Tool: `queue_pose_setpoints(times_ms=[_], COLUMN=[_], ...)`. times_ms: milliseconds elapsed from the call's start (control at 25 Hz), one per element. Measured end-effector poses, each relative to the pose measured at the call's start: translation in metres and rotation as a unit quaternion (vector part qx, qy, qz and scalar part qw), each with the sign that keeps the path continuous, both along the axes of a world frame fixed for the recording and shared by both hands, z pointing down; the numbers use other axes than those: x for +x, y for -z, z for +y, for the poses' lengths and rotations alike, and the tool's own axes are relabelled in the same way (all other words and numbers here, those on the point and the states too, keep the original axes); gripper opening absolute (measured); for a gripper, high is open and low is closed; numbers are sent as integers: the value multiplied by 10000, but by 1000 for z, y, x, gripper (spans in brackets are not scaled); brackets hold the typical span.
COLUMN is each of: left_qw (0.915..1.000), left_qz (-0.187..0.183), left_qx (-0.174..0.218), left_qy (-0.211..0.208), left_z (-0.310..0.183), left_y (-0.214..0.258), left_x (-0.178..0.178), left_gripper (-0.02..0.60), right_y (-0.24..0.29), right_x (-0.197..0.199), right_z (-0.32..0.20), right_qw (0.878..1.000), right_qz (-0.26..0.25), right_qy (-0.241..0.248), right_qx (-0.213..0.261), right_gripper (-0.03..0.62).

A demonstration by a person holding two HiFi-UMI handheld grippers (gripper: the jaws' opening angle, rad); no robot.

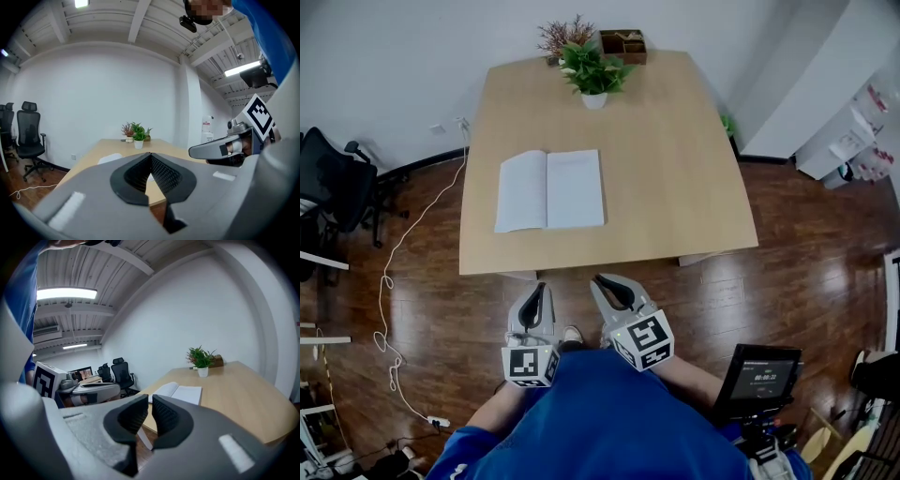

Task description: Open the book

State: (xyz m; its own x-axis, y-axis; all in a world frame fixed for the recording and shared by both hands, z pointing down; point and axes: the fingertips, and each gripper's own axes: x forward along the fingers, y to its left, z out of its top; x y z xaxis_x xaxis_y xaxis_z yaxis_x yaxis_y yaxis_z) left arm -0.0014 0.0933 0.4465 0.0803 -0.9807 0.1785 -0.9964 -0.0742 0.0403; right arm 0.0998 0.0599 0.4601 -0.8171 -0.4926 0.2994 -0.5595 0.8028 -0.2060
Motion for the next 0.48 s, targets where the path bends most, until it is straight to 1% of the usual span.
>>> queue_pose_setpoints(times_ms=[120,320,480], left_qw=[10000,9997,9991], left_qz=[50,90,141], left_qx=[45,72,132], left_qy=[-65,-232,-377], left_z=[13,9,11], left_y=[2,10,11], left_x=[-5,-15,-16], left_gripper=[6,6,6], right_y=[6,16,19], right_x=[-1,-6,-7], right_z=[15,17,21], right_qw=[9997,9985,9974], right_qz=[94,235,302], right_qy=[-98,-262,-407], right_qx=[185,424,516], right_gripper=[26,23,12])
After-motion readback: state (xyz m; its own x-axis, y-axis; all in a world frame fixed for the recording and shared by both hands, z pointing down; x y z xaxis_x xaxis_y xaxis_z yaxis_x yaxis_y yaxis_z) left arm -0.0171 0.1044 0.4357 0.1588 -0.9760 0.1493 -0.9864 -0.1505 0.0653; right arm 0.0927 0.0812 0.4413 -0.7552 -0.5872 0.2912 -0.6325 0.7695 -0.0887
